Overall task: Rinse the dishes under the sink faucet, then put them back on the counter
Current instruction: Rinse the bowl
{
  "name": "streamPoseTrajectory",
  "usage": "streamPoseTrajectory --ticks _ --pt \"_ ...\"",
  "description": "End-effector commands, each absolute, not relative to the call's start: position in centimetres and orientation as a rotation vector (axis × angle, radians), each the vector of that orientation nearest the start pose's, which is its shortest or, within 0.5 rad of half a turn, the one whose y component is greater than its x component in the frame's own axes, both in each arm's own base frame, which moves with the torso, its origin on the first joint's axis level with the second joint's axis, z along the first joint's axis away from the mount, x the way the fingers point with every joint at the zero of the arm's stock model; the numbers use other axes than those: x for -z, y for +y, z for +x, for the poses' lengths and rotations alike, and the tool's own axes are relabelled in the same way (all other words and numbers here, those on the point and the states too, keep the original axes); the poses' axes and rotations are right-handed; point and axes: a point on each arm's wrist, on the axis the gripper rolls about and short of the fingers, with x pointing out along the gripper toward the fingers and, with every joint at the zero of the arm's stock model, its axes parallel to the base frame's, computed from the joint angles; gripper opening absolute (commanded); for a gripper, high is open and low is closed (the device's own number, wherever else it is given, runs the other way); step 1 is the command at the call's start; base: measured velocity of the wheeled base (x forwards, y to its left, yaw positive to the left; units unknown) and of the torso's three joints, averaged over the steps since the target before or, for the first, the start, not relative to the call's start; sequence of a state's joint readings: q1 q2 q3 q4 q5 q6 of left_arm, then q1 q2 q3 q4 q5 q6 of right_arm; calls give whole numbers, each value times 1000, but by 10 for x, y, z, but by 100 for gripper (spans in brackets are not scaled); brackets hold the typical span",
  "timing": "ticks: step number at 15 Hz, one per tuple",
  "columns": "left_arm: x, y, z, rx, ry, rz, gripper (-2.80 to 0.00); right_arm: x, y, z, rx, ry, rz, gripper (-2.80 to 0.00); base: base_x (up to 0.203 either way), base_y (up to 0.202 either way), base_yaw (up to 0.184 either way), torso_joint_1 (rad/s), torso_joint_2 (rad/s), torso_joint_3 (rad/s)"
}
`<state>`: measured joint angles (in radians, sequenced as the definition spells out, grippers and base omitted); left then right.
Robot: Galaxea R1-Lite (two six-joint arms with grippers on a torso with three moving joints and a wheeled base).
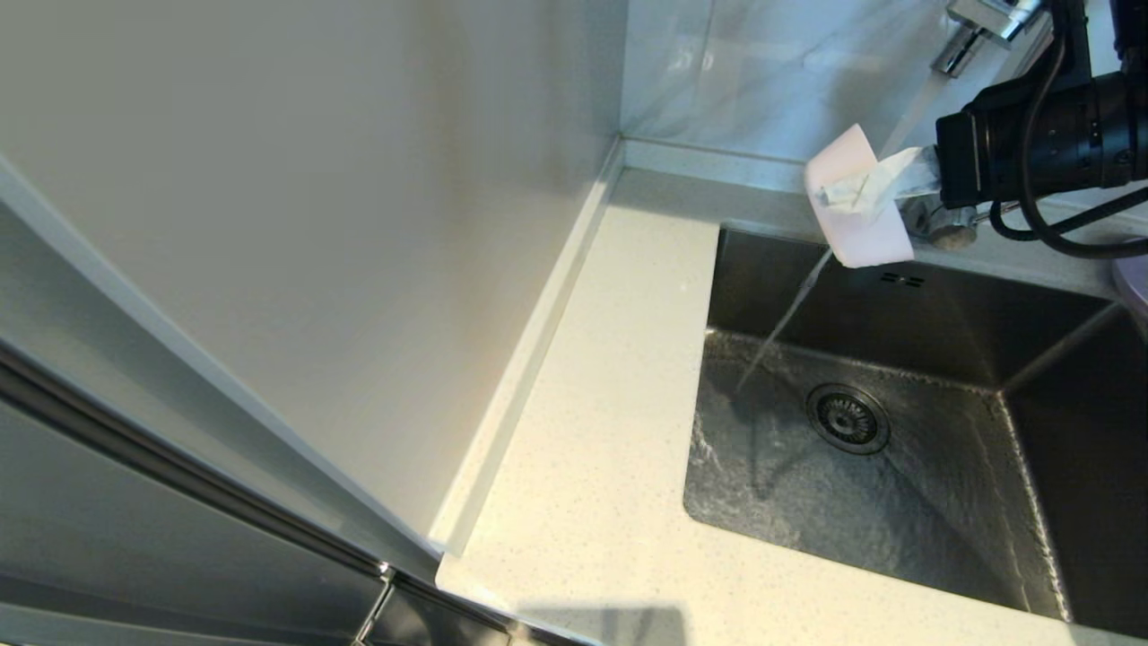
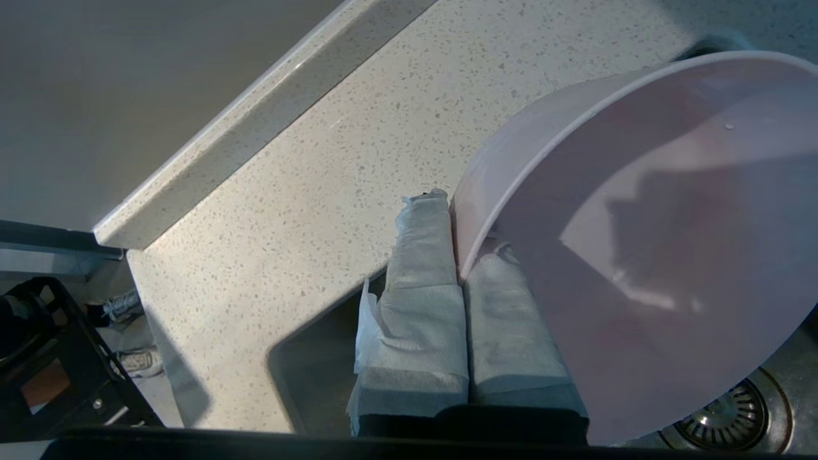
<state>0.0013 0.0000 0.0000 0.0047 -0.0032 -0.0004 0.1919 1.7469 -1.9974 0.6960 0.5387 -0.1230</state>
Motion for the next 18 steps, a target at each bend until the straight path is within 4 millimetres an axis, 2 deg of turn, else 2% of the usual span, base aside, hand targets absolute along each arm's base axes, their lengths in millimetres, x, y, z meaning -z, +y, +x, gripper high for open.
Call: streamPoseTrajectory --ticks 1,7,10,14,18 --pt "-75 0 -23 2 5 0 -280 -367 66 287 -732 413 -36 -280 0 0 0 0 0 0" --pt "-75 0 -23 2 5 0 -280 -364 58 295 -673 427 -13 -280 0 0 0 0 0 0" --pt "-75 0 -23 2 5 0 -280 -364 41 296 -620 428 0 -280 0 0 0 0 0 0" --pt "-75 0 -23 2 5 -1 -280 -367 8 290 -514 444 51 -280 0 0 0 0 0 0" --pt "-75 0 -23 2 5 0 -280 -366 -11 283 -520 473 116 -280 0 0 0 0 0 0"
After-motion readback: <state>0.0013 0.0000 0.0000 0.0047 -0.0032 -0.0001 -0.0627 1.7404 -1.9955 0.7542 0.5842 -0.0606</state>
